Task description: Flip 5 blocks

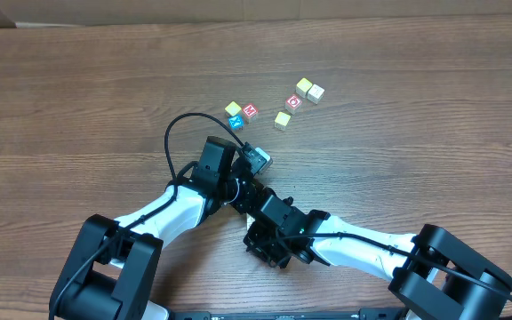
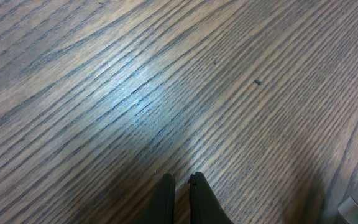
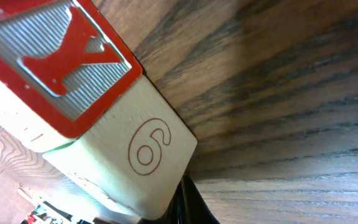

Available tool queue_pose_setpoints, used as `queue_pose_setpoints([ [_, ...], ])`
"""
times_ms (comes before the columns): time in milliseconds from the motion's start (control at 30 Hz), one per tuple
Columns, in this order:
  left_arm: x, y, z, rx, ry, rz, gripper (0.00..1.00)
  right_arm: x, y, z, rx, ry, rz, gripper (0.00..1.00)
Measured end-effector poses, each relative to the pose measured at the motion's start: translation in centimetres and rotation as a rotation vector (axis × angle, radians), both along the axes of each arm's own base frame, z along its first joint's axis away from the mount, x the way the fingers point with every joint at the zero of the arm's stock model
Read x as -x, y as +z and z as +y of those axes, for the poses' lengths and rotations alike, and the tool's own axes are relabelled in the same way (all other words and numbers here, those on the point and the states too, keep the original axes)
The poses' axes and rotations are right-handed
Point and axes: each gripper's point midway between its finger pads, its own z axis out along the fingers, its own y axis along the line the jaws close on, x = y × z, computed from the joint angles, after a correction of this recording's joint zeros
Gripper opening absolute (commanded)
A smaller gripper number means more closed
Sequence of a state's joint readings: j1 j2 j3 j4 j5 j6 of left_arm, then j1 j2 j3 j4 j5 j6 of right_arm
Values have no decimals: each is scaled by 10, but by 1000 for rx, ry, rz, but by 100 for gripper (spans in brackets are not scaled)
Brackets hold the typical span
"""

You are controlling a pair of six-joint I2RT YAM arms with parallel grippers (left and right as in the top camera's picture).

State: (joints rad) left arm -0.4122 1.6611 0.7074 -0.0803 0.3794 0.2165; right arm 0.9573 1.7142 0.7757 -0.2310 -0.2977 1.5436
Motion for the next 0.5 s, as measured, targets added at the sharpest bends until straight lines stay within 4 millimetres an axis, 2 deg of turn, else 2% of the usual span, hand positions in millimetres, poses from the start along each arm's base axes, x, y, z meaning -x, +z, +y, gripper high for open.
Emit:
queue_pose_setpoints([
  [500, -1, 0, 0, -2, 6, -3, 4, 0, 0, 0, 2, -1, 0, 4],
])
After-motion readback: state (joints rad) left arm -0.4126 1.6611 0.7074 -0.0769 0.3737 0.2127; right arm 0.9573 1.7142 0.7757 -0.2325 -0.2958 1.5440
